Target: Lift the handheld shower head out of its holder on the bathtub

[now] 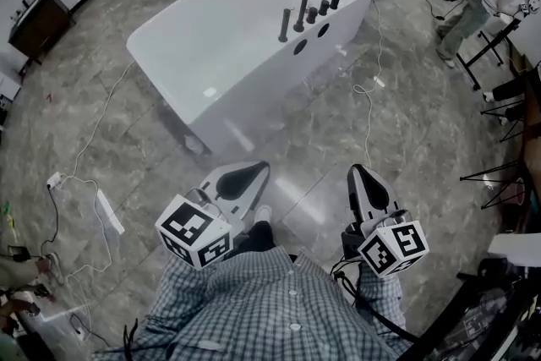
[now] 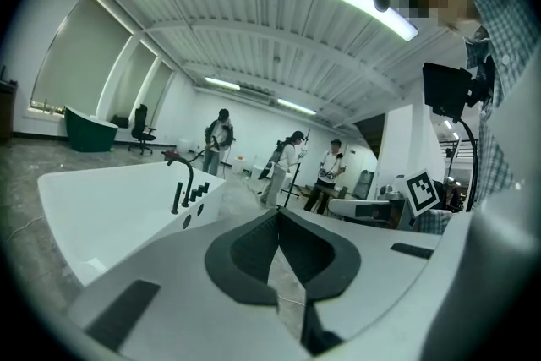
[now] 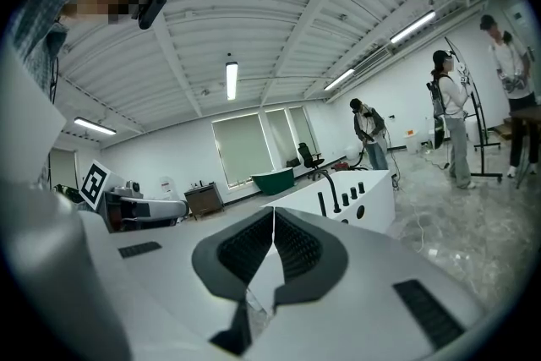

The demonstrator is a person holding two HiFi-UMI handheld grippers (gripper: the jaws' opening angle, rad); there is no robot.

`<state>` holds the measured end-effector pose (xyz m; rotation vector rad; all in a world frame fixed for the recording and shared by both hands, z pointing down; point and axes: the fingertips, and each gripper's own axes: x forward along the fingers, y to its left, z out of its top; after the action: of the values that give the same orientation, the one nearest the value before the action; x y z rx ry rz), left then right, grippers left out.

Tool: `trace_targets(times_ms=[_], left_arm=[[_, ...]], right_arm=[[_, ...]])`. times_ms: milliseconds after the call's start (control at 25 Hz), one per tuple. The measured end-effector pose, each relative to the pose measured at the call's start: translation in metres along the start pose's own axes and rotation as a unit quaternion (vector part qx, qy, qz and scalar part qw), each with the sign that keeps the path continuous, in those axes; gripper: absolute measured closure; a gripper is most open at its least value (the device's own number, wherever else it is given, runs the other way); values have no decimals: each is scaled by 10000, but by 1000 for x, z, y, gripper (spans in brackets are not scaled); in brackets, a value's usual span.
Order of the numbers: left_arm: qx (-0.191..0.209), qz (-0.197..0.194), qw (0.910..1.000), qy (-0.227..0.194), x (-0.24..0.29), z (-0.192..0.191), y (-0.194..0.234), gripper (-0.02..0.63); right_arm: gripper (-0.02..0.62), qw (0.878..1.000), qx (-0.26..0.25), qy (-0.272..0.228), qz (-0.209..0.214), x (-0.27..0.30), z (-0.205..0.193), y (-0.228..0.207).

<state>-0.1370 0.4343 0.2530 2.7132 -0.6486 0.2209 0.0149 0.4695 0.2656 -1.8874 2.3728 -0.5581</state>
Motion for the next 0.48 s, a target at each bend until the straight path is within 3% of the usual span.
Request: trace_targets(times_ms=[480], left_arm=[[-3, -98, 9999, -100, 35, 36, 94, 607]], right_arm=[[577, 9992, -139, 18, -372, 89, 21, -20]])
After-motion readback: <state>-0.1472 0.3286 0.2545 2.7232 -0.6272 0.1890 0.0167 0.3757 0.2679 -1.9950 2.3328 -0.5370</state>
